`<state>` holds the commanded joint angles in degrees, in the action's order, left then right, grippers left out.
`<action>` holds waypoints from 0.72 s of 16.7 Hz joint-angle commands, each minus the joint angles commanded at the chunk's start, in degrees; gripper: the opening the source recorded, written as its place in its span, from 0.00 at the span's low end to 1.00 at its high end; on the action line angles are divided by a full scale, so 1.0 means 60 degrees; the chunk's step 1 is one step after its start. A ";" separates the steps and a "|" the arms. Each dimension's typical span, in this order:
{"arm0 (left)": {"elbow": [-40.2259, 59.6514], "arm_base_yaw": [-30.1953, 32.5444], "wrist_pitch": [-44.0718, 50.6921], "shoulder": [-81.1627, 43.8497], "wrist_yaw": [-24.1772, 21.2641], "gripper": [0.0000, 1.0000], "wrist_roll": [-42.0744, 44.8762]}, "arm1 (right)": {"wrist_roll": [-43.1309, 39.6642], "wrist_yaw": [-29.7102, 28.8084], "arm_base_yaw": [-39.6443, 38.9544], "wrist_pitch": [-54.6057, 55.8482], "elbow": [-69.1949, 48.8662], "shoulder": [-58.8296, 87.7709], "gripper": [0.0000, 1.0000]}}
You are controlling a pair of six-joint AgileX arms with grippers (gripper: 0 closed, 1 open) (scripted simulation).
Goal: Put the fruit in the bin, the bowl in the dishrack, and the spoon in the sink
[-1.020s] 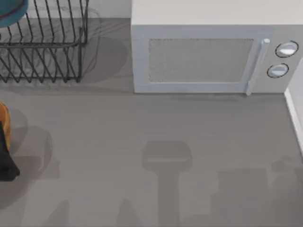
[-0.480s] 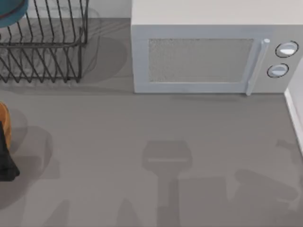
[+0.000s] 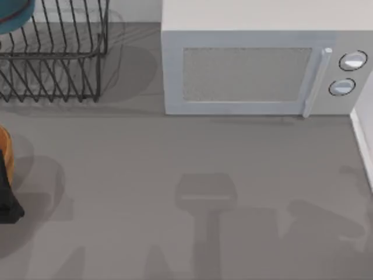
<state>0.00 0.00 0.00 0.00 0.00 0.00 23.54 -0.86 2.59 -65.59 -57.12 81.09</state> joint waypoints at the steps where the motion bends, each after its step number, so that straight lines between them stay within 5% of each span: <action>1: 0.0000 0.0000 0.0000 0.0000 0.0000 1.00 0.0000 | -0.0026 -0.0005 0.0055 -0.0117 -0.0411 0.0393 0.00; 12: 0.0000 0.0000 0.0000 0.0000 0.0000 1.00 0.0000 | -0.0551 -0.0069 0.0667 -0.1254 -0.9245 0.7120 0.00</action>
<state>0.00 0.00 0.00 0.00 0.00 0.00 20.23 -1.27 6.59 -73.12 -112.60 123.81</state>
